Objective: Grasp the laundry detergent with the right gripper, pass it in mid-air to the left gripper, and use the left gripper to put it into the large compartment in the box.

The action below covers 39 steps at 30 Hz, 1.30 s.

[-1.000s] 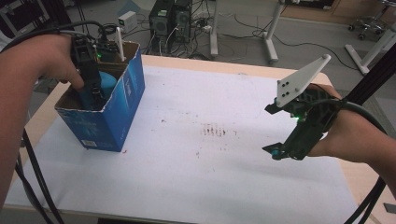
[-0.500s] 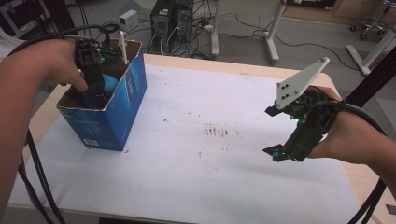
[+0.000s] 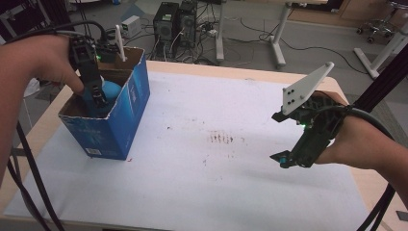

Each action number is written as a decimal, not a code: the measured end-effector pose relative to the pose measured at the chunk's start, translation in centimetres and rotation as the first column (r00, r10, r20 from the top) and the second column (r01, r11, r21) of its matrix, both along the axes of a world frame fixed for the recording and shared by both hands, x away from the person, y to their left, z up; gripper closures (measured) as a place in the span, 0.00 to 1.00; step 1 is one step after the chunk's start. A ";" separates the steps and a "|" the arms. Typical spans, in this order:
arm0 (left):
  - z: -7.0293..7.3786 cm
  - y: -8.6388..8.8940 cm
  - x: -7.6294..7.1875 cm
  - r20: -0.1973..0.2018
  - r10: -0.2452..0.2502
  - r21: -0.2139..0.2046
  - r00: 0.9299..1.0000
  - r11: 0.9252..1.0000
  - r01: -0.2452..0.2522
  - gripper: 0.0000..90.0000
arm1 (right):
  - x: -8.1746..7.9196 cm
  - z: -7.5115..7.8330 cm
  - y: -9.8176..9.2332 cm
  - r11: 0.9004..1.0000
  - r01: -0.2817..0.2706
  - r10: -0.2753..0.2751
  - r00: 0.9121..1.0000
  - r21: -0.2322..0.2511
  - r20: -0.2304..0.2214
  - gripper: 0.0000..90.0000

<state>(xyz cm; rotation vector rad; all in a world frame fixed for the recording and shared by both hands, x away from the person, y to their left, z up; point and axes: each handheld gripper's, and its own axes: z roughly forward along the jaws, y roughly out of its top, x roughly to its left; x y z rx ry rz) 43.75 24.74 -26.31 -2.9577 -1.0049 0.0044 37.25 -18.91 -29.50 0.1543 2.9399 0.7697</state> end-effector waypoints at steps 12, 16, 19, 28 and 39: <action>3.7 -0.5 0.0 0.036 -0.005 0.030 0.999 1.000 0.004 0.20 | 0.5 0.7 -0.4 1.000 0.005 -0.005 1.000 -0.009 0.001 0.01; 5.0 -1.1 -0.5 0.022 -0.011 0.022 1.000 1.000 0.010 0.20 | 1.0 1.3 -0.8 1.000 0.005 -0.005 1.000 -0.025 0.003 0.01; 5.9 -1.9 -0.9 0.029 -0.041 0.016 0.999 0.999 0.041 0.17 | 1.2 1.8 -1.1 0.999 0.004 -0.004 1.000 -0.034 0.003 0.01; 7.1 -5.6 -2.7 0.049 -0.169 0.001 0.984 0.986 0.169 0.11 | 2.1 2.6 -2.1 0.997 -0.014 0.015 1.000 -0.075 0.003 0.01; 5.9 -10.5 -3.7 0.043 -0.320 -0.032 0.946 0.946 0.322 0.06 | 3.5 3.1 -2.2 0.981 -0.022 0.020 1.000 -0.191 -0.014 0.01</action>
